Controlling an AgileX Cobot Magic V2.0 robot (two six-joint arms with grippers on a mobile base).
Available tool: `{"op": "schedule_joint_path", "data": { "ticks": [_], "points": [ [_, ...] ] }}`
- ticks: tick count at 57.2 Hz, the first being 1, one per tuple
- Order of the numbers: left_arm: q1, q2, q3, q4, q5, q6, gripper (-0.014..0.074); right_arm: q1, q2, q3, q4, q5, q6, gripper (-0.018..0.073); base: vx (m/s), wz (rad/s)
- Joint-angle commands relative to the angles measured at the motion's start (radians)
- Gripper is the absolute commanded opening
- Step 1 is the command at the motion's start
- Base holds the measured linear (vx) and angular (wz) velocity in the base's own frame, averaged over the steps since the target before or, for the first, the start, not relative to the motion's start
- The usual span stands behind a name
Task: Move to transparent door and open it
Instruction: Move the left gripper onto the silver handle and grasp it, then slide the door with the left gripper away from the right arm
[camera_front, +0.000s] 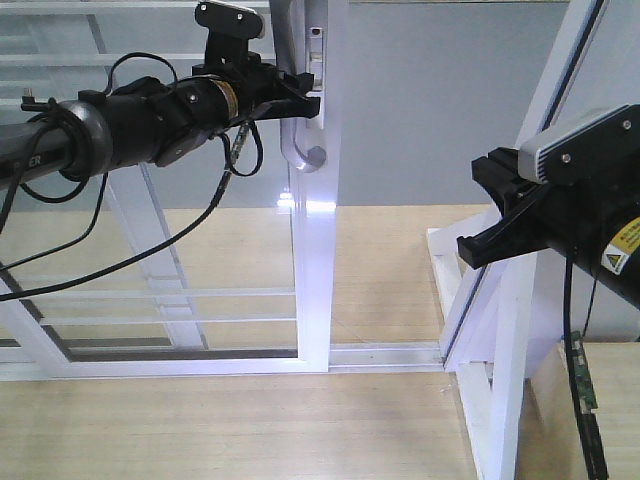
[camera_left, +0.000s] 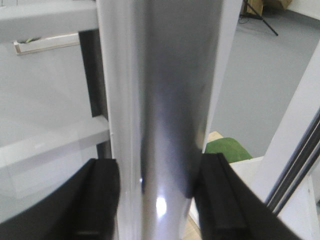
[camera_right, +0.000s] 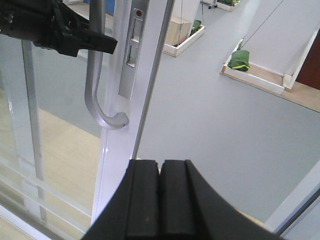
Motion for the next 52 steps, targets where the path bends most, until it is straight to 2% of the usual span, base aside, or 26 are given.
{"op": "schedule_joint_path", "data": {
  "ticks": [1,8,13,46,52],
  "points": [
    [-0.006,-0.062,-0.034,-0.020,-0.031,-0.004,0.0284,-0.004,-0.021,-0.028,-0.005,-0.071,-0.003,-0.0006,0.00,0.00],
    [-0.006,-0.064,-0.034,-0.020,-0.030,-0.009,0.0093,-0.004,-0.021,-0.028,-0.007,-0.068,-0.003,-0.0006,0.00,0.00],
    [-0.006,-0.076,-0.033,-0.020,-0.021,-0.012,-0.0010,-0.004,-0.021,-0.028,-0.007,-0.066,-0.005,-0.0006,0.00,0.00],
    [-0.005,-0.174,-0.033,-0.015,0.337,-0.008,0.0000,-0.004,-0.021,-0.028,-0.005,-0.066,-0.027,-0.0006,0.00,0.00],
    [-0.005,-0.193,-0.032,0.009,0.404,-0.008,0.0000,-0.004,-0.021,-0.028,-0.005,-0.066,-0.027,-0.0006,0.00,0.00]
  ]
}}
